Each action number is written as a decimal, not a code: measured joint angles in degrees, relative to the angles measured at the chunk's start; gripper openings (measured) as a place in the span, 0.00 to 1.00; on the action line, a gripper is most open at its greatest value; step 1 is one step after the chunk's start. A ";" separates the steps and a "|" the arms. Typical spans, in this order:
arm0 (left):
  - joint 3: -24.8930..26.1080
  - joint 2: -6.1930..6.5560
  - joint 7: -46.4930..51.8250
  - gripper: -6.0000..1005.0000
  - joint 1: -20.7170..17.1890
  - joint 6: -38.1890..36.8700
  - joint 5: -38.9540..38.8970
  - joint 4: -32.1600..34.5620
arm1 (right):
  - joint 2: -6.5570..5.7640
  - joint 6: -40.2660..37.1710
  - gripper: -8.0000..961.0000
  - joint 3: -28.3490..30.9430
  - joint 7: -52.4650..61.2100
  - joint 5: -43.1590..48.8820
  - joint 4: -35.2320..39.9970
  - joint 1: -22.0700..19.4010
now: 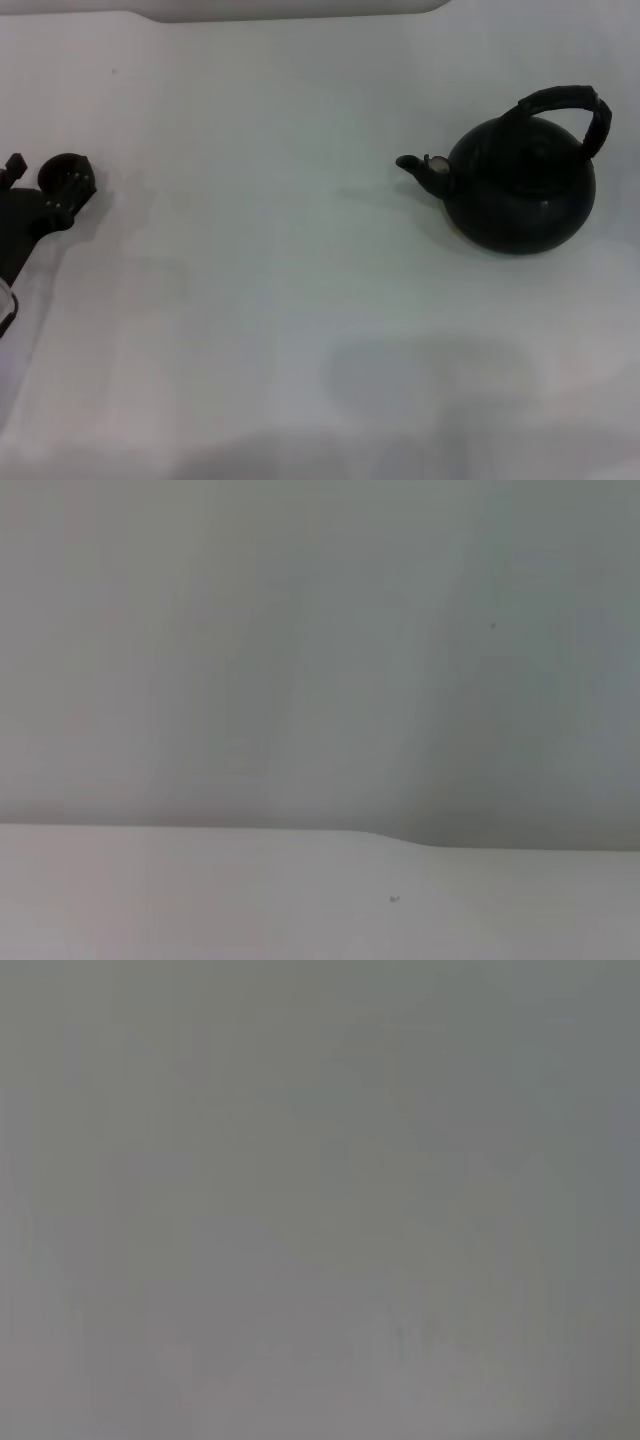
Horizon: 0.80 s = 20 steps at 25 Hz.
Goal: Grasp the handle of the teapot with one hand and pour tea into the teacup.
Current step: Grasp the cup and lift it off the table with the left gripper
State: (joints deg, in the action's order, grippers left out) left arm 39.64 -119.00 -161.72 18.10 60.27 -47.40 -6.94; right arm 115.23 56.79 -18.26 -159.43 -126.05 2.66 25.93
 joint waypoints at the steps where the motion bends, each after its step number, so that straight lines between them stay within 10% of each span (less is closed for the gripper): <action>1: 0.00 0.00 0.00 0.87 0.04 -0.03 0.01 0.00 | 0.00 0.00 0.77 0.01 0.00 0.01 0.00 0.00; 20: 0.00 0.09 0.00 0.86 2.04 -3.85 0.10 0.09 | 0.00 -0.01 0.77 0.43 0.00 -0.23 0.29 0.09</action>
State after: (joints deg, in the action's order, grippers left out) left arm 39.64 -118.91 -161.72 20.14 56.41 -47.29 -6.85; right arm 115.23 56.78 -17.84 -159.43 -126.29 2.95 26.02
